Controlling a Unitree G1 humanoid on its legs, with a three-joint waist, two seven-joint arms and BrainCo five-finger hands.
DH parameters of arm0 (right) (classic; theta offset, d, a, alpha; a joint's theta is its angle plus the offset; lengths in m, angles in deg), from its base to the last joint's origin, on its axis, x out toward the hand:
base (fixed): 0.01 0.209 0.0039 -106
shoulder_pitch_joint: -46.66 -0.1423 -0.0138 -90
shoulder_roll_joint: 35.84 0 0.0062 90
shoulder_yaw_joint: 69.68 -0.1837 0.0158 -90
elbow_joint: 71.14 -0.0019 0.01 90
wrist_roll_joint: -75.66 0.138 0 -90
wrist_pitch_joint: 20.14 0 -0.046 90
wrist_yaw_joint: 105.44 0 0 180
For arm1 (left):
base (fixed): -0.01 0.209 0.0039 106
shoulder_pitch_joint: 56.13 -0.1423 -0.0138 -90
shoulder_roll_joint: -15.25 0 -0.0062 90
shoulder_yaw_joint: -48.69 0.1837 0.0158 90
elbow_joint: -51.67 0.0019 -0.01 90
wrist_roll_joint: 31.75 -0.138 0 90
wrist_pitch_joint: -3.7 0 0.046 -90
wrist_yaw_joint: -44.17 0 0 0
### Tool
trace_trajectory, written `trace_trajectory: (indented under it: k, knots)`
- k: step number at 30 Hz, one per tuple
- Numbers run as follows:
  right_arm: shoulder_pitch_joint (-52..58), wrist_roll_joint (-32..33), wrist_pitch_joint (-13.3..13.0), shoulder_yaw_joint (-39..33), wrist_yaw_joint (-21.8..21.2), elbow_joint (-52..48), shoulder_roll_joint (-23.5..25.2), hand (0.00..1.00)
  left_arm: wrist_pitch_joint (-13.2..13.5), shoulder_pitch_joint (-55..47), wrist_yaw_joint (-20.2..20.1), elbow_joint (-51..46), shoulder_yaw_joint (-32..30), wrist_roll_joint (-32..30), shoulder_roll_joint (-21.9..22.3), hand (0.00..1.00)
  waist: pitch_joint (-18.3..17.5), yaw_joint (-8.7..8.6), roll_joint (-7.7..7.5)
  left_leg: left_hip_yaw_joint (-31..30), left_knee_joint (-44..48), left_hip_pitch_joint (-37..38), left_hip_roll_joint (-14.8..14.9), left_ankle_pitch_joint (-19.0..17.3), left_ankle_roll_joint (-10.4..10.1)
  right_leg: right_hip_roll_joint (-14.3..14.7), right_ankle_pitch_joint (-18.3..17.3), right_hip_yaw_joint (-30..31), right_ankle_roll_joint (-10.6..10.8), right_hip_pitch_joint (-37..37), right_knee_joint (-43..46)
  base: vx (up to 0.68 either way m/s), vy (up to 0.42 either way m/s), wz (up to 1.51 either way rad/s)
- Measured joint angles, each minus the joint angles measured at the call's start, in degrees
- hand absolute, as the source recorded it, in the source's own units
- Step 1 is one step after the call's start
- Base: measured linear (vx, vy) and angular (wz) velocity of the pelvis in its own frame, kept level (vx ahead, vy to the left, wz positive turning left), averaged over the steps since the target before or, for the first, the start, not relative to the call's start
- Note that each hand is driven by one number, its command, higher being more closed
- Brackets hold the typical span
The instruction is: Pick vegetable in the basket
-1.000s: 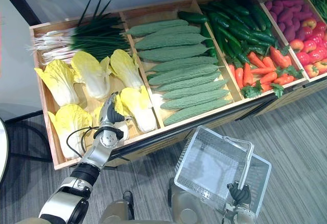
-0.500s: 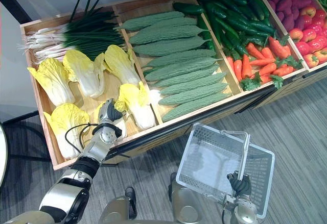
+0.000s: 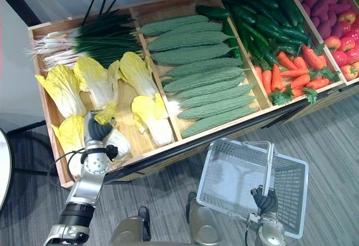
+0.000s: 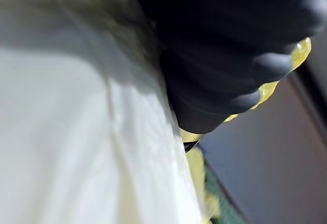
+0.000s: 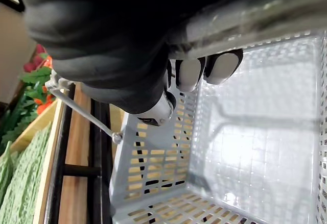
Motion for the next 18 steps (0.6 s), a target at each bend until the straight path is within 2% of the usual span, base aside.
trace_trajectory:
  k: [3, 7, 11, 12, 14, 16, 17, 18]
  knots:
    - [0.61, -0.03, 0.71, -0.49, 0.00, -0.96, 0.25, 1.00, 2.58, -3.02, 0.45, -8.18, 0.73, 1.44, 3.26, 1.00, -0.60, 0.16, 1.02, 1.53, 1.40, 0.28, 0.23, -0.95, 0.46, 0.59, 0.01, 1.07, 0.01, -0.16, 0.30, -0.07, 0.000, -0.22]
    - [1.27, -0.09, 1.68, -2.04, 0.05, -2.42, 0.65, 1.00, 5.00, -5.12, 0.20, -12.35, 3.63, 4.46, 5.25, 1.00, -1.65, 0.65, 2.83, 5.20, 5.01, 1.09, 1.75, -3.94, 0.45, 2.86, -0.06, 4.50, 0.15, -0.37, 1.55, -0.03, 0.020, -0.53]
    - [2.43, -0.04, 1.80, -3.35, 0.16, -7.92, 1.83, 1.00, 6.89, -5.18, -1.75, -14.03, 7.39, 6.77, 5.56, 1.00, -2.81, -0.28, 2.94, 10.72, 8.34, 1.31, 3.33, -6.68, 0.26, 6.49, 0.38, 10.15, 0.72, -2.67, 3.13, -0.03, 0.031, -0.90]
    - [3.31, -0.10, 1.80, -3.39, 0.16, -11.42, 2.10, 1.00, 7.08, -5.13, -2.88, -14.03, 9.65, 7.19, 5.55, 1.00, -2.86, -0.94, 2.97, 13.53, 9.96, 1.69, 4.27, -7.84, 0.24, 8.23, 0.97, 12.78, 1.10, -3.54, 3.32, -0.03, 0.049, -1.05]
    - [3.59, -0.59, 1.80, -3.38, 0.21, -14.82, 2.32, 1.00, 7.08, -4.94, -4.23, -14.01, 12.13, 7.36, 5.61, 1.00, -2.92, -1.08, 2.91, 17.87, 10.95, 2.44, 5.40, -8.61, 0.78, 9.64, 2.44, 14.24, 1.25, -5.32, 2.83, -0.05, 0.059, -1.37]
    - [2.28, -1.50, 1.79, -3.29, 0.41, -16.57, 2.62, 1.00, 7.11, -4.76, -5.35, -13.91, 14.76, 7.93, 5.86, 1.00, -2.84, -1.04, 2.72, 23.21, 9.86, 4.56, 6.10, -8.70, 0.89, 5.22, 1.98, 5.59, -0.91, -7.44, 1.42, -0.08, 0.073, -1.47]
    - [1.47, -2.38, 1.78, -2.45, 1.06, -16.64, 2.68, 1.00, 7.12, -4.74, -5.85, -13.85, 16.21, 8.38, 5.93, 1.00, -2.86, -1.05, 2.69, 26.69, 8.86, 6.86, 6.32, -8.70, 0.90, 0.35, 2.59, -3.52, -2.00, -7.66, 0.93, -0.01, 0.081, -1.54]
    - [0.66, -2.82, 1.81, -1.24, 1.25, -16.61, 2.72, 1.00, 7.35, -4.75, -6.58, -13.61, 17.00, 8.38, 6.14, 1.00, -3.10, -1.06, 2.37, 30.39, 7.91, 9.27, 6.06, -8.70, 0.90, -4.51, 3.20, -13.26, -4.10, -7.96, 1.13, 0.03, 0.082, -1.58]
